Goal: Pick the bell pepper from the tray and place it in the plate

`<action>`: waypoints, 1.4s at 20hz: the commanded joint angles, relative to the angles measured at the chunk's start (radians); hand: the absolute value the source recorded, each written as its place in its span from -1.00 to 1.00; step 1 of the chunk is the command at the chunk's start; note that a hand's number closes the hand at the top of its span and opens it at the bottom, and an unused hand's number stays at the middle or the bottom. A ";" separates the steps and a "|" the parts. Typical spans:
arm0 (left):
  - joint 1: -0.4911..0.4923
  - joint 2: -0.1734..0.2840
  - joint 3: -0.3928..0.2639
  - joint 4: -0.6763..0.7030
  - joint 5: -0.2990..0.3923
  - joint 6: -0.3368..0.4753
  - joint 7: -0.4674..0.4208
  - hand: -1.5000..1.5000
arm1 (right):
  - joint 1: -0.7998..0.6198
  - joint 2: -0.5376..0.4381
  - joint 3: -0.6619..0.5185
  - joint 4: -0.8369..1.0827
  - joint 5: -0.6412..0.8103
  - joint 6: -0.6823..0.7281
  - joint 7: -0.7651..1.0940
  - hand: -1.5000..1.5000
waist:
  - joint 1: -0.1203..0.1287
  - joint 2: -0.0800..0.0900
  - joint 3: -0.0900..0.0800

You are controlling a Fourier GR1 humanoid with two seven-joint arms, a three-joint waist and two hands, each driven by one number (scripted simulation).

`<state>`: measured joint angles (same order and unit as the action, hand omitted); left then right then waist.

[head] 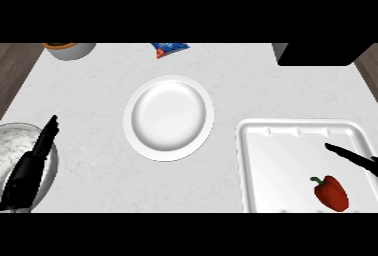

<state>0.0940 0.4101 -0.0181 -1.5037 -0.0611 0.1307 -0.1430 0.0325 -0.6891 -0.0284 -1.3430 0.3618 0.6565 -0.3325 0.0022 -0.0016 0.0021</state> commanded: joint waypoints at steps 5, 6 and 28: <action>-0.019 -0.069 0.033 0.051 -0.067 -0.005 -0.004 0.00 | -0.060 0.093 0.020 0.070 0.122 -0.002 0.017 -1.00 | -0.001 0.002 -0.002; 0.042 -0.061 0.032 -0.021 -0.059 -0.026 0.005 0.00 | -0.040 0.062 0.013 0.109 0.150 -0.013 -0.058 -1.00 | 0.001 0.001 -0.002; -0.010 -0.118 0.098 0.011 -0.120 -0.098 0.009 0.00 | -0.290 0.188 -0.024 0.337 0.325 -0.218 -0.078 1.00 | 0.020 0.005 -0.001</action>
<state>0.0735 0.3054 0.0895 -1.5044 -0.1679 0.0290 -0.1297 -0.1193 -0.5221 -0.0468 -1.0890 0.6271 0.5056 -0.4882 0.0062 -0.0036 -0.0012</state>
